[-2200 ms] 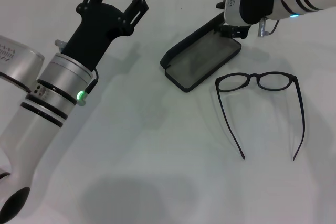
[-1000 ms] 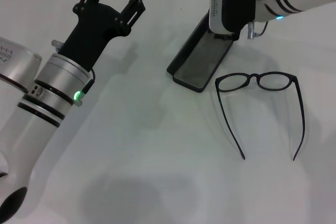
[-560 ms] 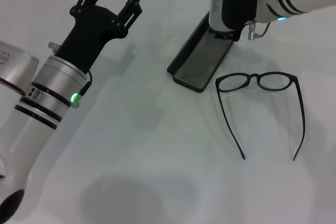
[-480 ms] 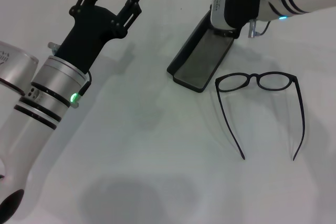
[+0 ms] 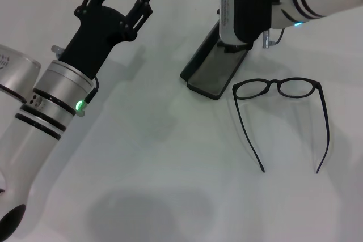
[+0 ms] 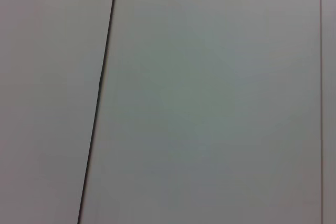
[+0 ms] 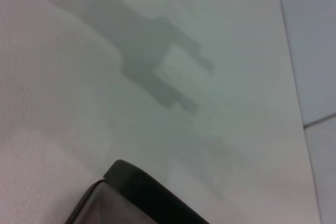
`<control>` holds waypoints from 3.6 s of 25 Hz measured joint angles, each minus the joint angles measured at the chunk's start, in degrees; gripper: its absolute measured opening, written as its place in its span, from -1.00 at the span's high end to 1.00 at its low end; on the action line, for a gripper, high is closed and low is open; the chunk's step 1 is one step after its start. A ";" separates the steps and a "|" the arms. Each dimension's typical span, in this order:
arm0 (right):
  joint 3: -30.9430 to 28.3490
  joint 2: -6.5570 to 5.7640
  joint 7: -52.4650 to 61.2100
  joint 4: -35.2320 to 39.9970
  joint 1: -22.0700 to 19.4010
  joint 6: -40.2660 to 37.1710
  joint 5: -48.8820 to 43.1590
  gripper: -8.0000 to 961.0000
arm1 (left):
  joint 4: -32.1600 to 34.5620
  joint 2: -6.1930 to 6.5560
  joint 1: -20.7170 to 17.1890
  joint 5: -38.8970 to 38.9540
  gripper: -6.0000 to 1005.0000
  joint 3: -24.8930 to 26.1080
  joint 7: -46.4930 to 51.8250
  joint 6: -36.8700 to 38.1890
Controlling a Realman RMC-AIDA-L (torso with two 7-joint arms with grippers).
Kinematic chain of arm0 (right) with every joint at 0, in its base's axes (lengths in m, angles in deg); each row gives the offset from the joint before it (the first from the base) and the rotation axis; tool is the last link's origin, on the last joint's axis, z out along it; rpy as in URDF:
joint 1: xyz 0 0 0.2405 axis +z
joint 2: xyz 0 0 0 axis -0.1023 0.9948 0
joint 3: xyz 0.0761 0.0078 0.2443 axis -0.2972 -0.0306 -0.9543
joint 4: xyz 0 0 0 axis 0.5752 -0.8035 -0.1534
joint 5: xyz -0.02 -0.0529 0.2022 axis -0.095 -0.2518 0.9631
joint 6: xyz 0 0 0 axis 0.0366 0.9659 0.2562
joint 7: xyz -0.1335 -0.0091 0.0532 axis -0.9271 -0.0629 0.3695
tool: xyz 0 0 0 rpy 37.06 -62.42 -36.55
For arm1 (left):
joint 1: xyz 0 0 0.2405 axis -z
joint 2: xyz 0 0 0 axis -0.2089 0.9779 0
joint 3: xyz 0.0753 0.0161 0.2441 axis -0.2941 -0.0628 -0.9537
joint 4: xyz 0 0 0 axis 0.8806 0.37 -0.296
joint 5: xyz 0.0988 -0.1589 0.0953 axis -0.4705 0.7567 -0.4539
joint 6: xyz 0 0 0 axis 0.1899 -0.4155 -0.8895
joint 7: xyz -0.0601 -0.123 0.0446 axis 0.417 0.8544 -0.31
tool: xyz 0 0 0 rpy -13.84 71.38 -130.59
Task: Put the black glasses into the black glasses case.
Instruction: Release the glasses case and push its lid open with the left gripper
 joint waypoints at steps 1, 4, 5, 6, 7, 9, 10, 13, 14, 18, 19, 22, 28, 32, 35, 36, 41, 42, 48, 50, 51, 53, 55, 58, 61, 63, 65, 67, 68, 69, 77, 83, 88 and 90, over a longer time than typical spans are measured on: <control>0.38 -0.01 -0.84 0.07 -0.11 0.36 0.01 -0.18 | -0.03 0.00 -0.02 0.01 -0.55 0.00 0.19 -0.05; 1.31 -0.01 -2.86 0.15 -0.29 0.86 0.02 -0.42 | -0.08 0.00 -0.02 0.04 -0.55 0.00 0.68 -0.16; 1.80 -0.01 -3.33 0.16 -0.30 1.10 0.02 -0.49 | -0.08 0.00 -0.02 0.04 -0.55 0.00 0.69 -0.16; 2.43 -0.01 -3.81 0.16 -0.31 1.45 0.02 -0.49 | -0.08 0.00 -0.02 0.05 -0.55 0.00 0.71 -0.14; 3.13 -0.01 -4.34 0.18 -0.32 1.85 0.00 -0.49 | -0.08 0.00 -0.01 0.06 -0.55 0.00 0.71 -0.12; 4.63 0.01 -5.03 0.14 -0.25 2.62 0.01 -0.49 | -0.08 0.00 -0.09 0.07 -0.55 0.00 0.74 -0.12; 5.34 0.01 -5.22 0.05 -0.12 3.00 0.01 -0.49 | -0.08 0.00 -0.19 0.07 -0.55 0.00 0.76 -0.12; 7.22 0.01 -5.30 -0.64 0.51 4.55 0.01 -0.49 | -0.08 0.00 -0.48 0.07 -0.55 0.00 0.81 -0.02; 7.54 0.01 -5.31 -0.84 0.74 4.90 0.01 -0.49 | -0.08 0.00 -0.54 0.08 -0.55 0.00 0.87 0.01; 8.73 0.01 -5.33 -2.32 2.13 6.26 0.29 -0.48 | -0.12 0.00 -0.70 0.08 -0.55 0.00 1.34 0.05; 9.23 0.01 -5.29 -3.31 2.80 6.80 0.55 -0.48 | -0.14 0.00 -0.71 0.08 -0.55 0.00 1.39 0.05; 9.50 0.01 -5.21 -3.91 3.09 7.00 0.57 -0.42 | -0.16 0.00 -0.71 0.07 -0.55 0.00 1.40 0.05; 6.15 0.01 -4.81 1.63 -0.25 3.80 0.75 -0.08 | -0.17 0.00 -0.72 -0.02 -0.55 2.28 2.48 0.14; 0.85 -0.14 -5.90 10.52 -6.51 -1.82 3.15 0.10 | -2.60 0.59 0.17 -0.55 -0.55 2.74 11.07 0.21; -4.15 -0.08 -9.71 15.13 -11.02 -4.49 8.01 -0.19 | -7.06 0.54 1.35 -3.19 -0.55 2.32 17.89 0.17; -5.28 -0.08 -11.18 15.83 -12.05 -4.92 10.15 -0.19 | -8.47 0.50 1.81 -4.46 -0.55 2.28 19.79 0.07; -9.00 -0.13 -17.80 14.55 -14.56 -5.98 16.64 -0.22 | -11.92 0.17 4.94 -7.69 -0.55 2.28 24.04 -1.13; -9.16 -0.09 -17.86 14.04 -14.62 -5.86 16.50 -0.23 | -11.82 0.15 5.53 -7.83 -0.55 2.28 23.98 -1.34; -9.19 -0.08 -16.93 10.00 -11.82 -6.01 16.43 -0.27 | -11.87 0.15 5.97 -7.96 -0.55 2.51 23.86 -1.83; -9.06 -0.14 -14.65 9.10 -9.51 -8.38 15.58 -0.28 | -11.87 0.16 5.98 -7.96 -0.55 2.57 23.81 -1.88; -9.05 -0.18 -13.70 9.09 -8.94 -9.29 15.00 -0.29 | -11.88 0.17 5.99 -7.94 -0.55 2.61 23.79 -1.89; -9.33 -0.29 -10.87 9.65 -7.66 -11.51 12.85 -0.30 | -11.90 0.17 5.98 -7.92 -0.55 2.69 23.78 -1.90; -10.71 -0.33 -9.63 11.59 -8.04 -12.17 11.82 -0.31 | -11.94 0.18 5.84 -7.94 -0.55 2.59 23.78 -1.91; -15.75 -0.33 -9.60 15.96 -10.67 -15.43 12.72 -0.35 | -12.22 0.29 5.63 -8.00 -0.55 2.38 24.10 -1.93; -22.21 -0.33 -11.28 18.54 -14.06 -20.75 17.63 -0.40 | -12.32 0.44 5.74 -9.06 -0.55 2.31 24.77 -1.89; -26.93 -0.30 -13.98 18.41 -16.35 -25.14 21.79 -0.42 | -12.50 0.55 6.40 -11.03 -0.55 2.29 25.78 -1.89; -31.44 -0.17 -17.63 16.87 -18.86 -29.67 26.35 -0.41 | -13.54 0.76 7.87 -14.75 -0.55 2.28 28.00 -1.99; -35.14 -0.12 -21.12 14.14 -21.95 -32.31 31.66 -0.41 | -16.03 1.02 10.38 -19.95 -0.55 2.28 31.87 -2.10; -36.31 -0.16 -22.67 13.00 -23.36 -32.61 34.05 -0.41 | -17.57 1.18 11.75 -22.99 -0.55 2.20 34.99 -2.12; -37.23 -0.21 -24.27 11.78 -24.90 -32.67 36.35 -0.41 | -17.57 1.18 11.75 -22.99 -0.55 2.20 34.99 -2.12; -42.70 -0.16 -36.58 0.39 -32.67 -29.83 50.18 -0.41 | -25.25 5.21 24.29 -40.14 -0.55 -5.22 66.46 1.42; -42.60 -0.07 -43.70 -7.49 -33.34 -22.81 57.03 -0.41 | -31.08 2.03 31.21 -52.77 -0.55 -5.33 75.26 -0.14; -42.73 -0.35 -45.45 -10.01 -32.80 -22.17 58.25 -0.40 | -33.68 0.14 36.04 -62.43 -0.54 -5.36 80.20 -4.04; -42.52 -0.36 -45.90 -10.07 -32.79 -22.16 58.30 -0.40 | -33.43 0.15 36.93 -63.98 -0.54 -5.38 80.93 -5.66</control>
